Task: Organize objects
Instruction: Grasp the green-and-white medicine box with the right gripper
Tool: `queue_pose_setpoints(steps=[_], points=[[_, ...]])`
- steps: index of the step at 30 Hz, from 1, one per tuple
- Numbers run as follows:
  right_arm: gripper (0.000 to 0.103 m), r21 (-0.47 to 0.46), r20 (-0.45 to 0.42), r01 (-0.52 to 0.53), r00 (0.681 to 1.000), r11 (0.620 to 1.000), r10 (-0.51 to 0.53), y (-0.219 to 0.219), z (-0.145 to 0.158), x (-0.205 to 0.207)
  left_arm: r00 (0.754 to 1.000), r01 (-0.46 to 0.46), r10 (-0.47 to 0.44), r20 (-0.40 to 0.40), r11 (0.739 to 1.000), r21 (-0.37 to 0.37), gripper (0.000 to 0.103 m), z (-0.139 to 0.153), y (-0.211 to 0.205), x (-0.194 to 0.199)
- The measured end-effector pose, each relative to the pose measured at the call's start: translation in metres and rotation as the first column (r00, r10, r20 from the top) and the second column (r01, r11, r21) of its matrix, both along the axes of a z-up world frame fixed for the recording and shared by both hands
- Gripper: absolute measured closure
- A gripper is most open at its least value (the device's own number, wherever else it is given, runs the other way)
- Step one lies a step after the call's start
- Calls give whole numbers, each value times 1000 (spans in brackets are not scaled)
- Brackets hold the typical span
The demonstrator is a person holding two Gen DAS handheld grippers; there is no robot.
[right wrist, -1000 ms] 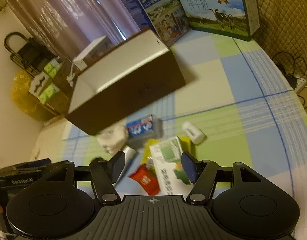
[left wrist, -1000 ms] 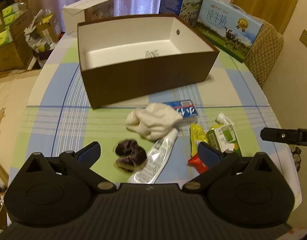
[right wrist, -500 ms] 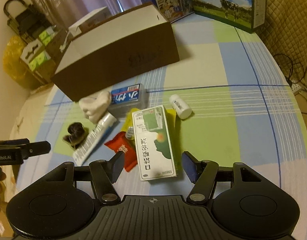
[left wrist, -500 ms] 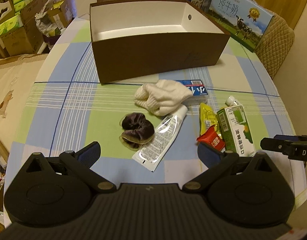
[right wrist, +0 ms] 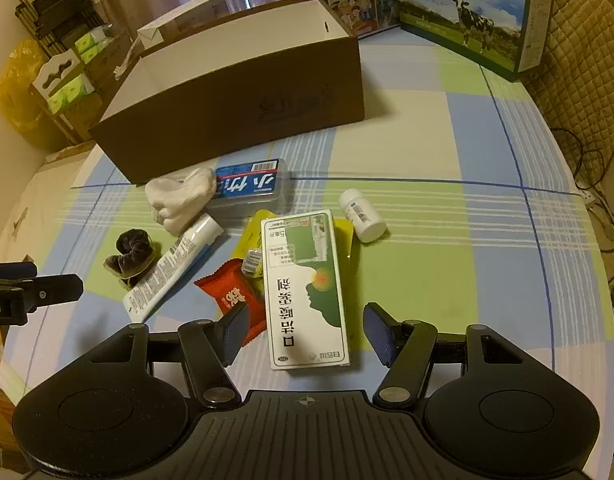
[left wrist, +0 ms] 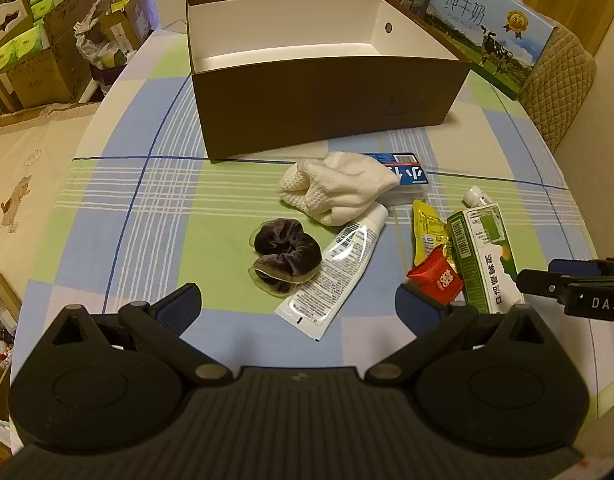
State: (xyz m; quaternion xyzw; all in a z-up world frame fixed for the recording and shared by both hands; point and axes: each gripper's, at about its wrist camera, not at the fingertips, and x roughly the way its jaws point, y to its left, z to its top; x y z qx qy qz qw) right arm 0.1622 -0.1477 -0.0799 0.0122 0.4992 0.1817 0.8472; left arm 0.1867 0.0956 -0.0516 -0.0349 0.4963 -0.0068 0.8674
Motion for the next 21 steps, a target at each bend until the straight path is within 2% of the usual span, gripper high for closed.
queue_pose_setpoints(steps=[21], points=[[43,-43,10,-19,1000,999,20,14,-31,21,999,-28,28,-14,1000,7,2,-12,21,13]])
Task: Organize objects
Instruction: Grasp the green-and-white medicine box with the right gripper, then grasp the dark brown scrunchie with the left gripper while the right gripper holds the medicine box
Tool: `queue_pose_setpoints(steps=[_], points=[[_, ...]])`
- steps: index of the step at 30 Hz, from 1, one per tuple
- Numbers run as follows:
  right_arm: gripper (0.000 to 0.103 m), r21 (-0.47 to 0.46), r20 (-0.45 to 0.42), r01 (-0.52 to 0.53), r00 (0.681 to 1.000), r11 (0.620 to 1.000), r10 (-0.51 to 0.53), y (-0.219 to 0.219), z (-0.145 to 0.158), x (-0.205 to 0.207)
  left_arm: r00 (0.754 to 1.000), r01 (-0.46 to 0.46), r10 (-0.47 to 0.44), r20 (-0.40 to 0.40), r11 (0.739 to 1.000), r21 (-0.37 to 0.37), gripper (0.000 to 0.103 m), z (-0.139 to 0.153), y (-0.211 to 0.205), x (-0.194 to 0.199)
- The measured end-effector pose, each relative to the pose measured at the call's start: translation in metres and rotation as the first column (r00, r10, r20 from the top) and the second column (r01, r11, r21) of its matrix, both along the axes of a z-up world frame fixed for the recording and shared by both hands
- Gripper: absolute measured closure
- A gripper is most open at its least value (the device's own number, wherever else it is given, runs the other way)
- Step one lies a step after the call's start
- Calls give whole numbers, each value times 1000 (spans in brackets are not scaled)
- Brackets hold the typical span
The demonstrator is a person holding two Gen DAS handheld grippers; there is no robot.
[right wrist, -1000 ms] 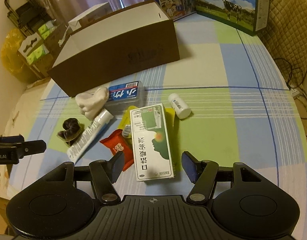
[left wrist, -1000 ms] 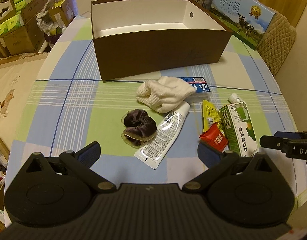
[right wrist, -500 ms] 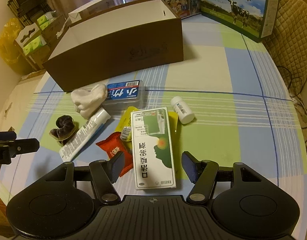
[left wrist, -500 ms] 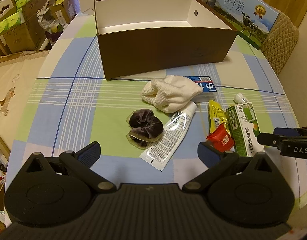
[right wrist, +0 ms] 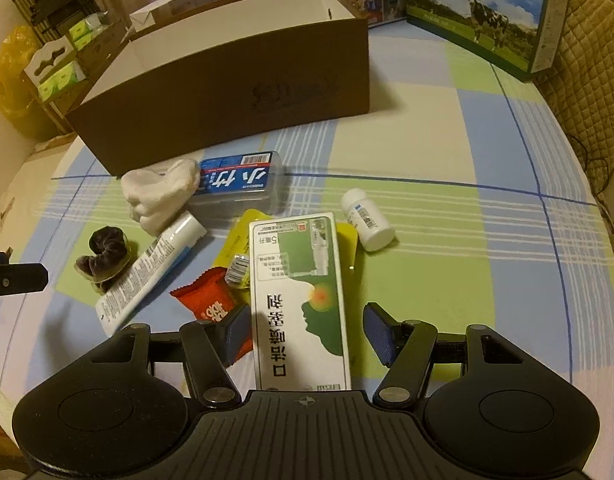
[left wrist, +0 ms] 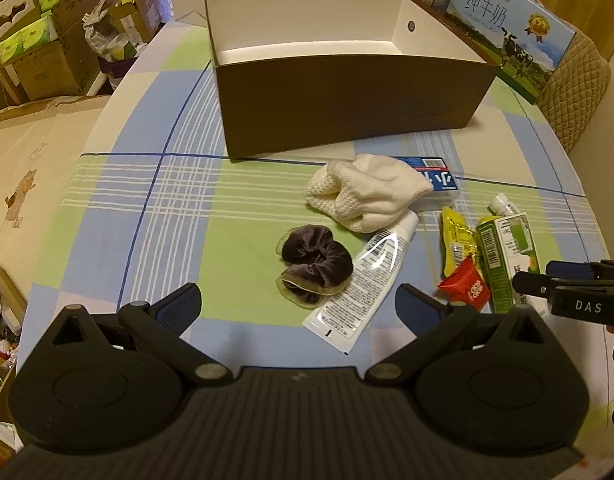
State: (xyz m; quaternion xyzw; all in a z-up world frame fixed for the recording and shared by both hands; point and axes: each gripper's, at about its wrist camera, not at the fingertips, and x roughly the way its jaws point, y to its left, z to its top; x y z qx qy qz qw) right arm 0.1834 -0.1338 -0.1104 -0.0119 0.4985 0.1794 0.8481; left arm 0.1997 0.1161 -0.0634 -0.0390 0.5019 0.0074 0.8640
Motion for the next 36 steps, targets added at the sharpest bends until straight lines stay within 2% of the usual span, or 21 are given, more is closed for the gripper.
queue_pose_setpoints(steps=[13,16,20,23,31,36], points=[[43,-99,40,-62,997,993,66,21,-17,6,1000,-17,17,-15,1000,9,2,-13,10,2],[50,-97,48,-67,996,993,72,21,-18,7,1000,-12,12,-10,1000,10,2,-14,11,3],[51,-96,64,-71,995,993,77,18,-15,4,1000,1,-1,-5,1000,10,2,-19,12,6],[51,-74,72,-35,997,997,41,9,-9,3,1000,12,-12,-8,1000,19,3,-24,11,9],[51,-45,52,78,996,996,-76,-27,2,4,997,75,-75,-19,997,15,12,-46,4,28],[51,-42,42,136,990,990,-134,-47,5,0,993,116,-115,-33,993,5,23,-60,0,45]])
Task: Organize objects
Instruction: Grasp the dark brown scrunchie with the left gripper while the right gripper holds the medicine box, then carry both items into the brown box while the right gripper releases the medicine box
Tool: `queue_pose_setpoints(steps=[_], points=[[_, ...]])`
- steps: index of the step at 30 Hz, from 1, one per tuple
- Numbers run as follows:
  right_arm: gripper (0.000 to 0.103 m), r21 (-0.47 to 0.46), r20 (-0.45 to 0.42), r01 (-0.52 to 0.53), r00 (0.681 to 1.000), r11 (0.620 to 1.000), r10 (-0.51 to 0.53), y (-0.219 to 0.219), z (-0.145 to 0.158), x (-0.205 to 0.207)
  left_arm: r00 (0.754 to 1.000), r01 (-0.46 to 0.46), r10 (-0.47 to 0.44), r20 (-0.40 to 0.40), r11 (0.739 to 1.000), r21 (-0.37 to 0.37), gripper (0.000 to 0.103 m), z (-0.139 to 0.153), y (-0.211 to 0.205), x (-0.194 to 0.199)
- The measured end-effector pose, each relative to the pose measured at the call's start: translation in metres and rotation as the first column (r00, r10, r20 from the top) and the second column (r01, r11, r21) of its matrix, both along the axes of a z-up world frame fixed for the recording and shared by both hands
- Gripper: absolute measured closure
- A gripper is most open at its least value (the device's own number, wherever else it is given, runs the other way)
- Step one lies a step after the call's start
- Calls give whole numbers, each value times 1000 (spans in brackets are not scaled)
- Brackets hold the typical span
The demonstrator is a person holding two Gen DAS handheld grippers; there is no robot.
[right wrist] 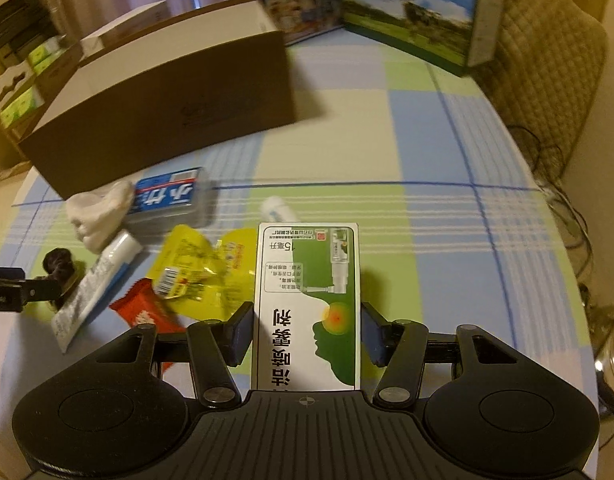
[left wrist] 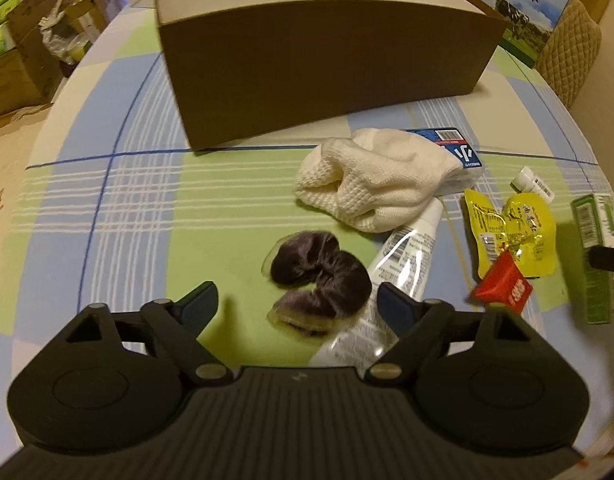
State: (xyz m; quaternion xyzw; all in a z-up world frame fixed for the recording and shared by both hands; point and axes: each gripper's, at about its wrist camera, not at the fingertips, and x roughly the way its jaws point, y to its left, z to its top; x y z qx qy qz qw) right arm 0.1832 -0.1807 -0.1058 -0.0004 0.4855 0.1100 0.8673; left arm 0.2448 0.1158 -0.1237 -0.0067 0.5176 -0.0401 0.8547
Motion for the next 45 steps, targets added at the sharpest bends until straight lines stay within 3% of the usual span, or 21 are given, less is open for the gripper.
queue_pose_setpoints(steps=[8,10,13,18,35,45], points=[[51,13,-19,52,998,999,-52,-16,1,-5,1000,25,-25,-4,1000,-1,40,-13,-5,21],[51,15,-19,54,998,998,-53,-16,1,-5,1000,26,-26,-11,1000,-4,51,-15,-5,22],[51,20,-19,51,999,998,-51,-15,2,-5,999,34,-34,-9,999,3,59,-15,-4,19],[51,31,-17,33,999,999,-33,-10,1,-3,999,34,-34,10,999,-24,80,-11,3,9],[51,84,34,-90,996,992,87,23,21,6,997,-60,62,41,997,-47,83,32,25,-15],[51,148,63,-197,980,969,190,47,39,17,995,-47,53,79,996,-75,82,69,11,-1]])
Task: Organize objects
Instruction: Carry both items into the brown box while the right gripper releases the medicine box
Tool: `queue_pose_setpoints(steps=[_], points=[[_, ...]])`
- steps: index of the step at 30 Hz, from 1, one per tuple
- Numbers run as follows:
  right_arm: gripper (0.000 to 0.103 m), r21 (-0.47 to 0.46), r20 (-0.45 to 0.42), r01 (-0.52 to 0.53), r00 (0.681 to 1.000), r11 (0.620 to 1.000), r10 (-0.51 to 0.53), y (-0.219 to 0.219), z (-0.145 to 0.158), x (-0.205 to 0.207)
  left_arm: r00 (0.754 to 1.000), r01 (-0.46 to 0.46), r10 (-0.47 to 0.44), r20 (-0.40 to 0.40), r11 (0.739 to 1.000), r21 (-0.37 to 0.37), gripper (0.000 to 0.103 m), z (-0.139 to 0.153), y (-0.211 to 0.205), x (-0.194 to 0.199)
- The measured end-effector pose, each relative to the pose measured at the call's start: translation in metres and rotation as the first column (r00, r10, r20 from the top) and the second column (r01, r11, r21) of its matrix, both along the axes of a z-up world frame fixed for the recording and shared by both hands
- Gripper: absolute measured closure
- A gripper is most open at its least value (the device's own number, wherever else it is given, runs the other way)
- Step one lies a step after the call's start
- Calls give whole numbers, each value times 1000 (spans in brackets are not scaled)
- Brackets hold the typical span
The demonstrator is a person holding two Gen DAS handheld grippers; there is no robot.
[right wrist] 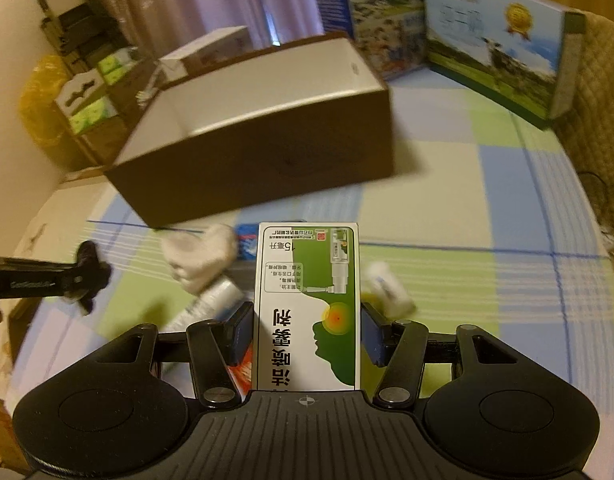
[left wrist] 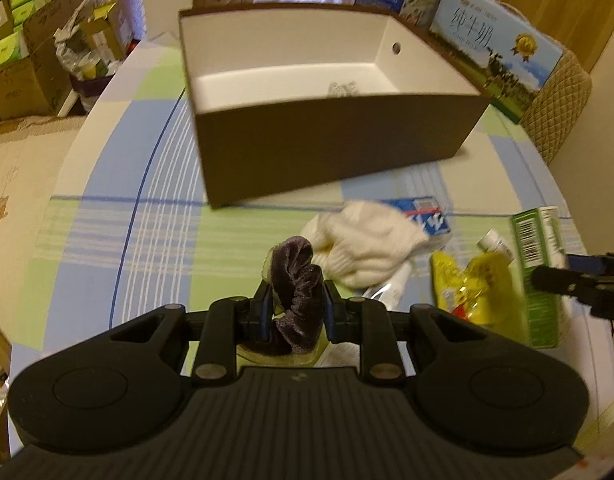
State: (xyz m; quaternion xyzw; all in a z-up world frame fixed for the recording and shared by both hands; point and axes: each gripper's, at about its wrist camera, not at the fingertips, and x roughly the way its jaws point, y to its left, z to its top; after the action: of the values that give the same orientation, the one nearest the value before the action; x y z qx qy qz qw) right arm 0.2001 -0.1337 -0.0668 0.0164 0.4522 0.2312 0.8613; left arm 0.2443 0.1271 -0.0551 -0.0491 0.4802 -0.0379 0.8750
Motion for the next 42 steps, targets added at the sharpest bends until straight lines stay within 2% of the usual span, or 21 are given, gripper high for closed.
queue_pose_setpoints(steps=[10,19,28,35,42], points=[[51,76,53,-111,993,991,107,38,24,26,996,33,-34,87,999,10,82,31,-14,33],[51,97,144,-156,979,983,141,61,53,66,988,43,-48,147,998,37,82,47,-16,69],[51,67,225,-124,969,990,106,70,75,123,978,21,-34,205,998,66,82,61,-6,115],[51,52,237,-71,970,996,56,71,77,170,976,15,-34,214,996,89,82,62,-1,145],[51,-20,254,-62,965,998,65,82,64,205,976,22,-45,214,994,107,82,54,0,165]])
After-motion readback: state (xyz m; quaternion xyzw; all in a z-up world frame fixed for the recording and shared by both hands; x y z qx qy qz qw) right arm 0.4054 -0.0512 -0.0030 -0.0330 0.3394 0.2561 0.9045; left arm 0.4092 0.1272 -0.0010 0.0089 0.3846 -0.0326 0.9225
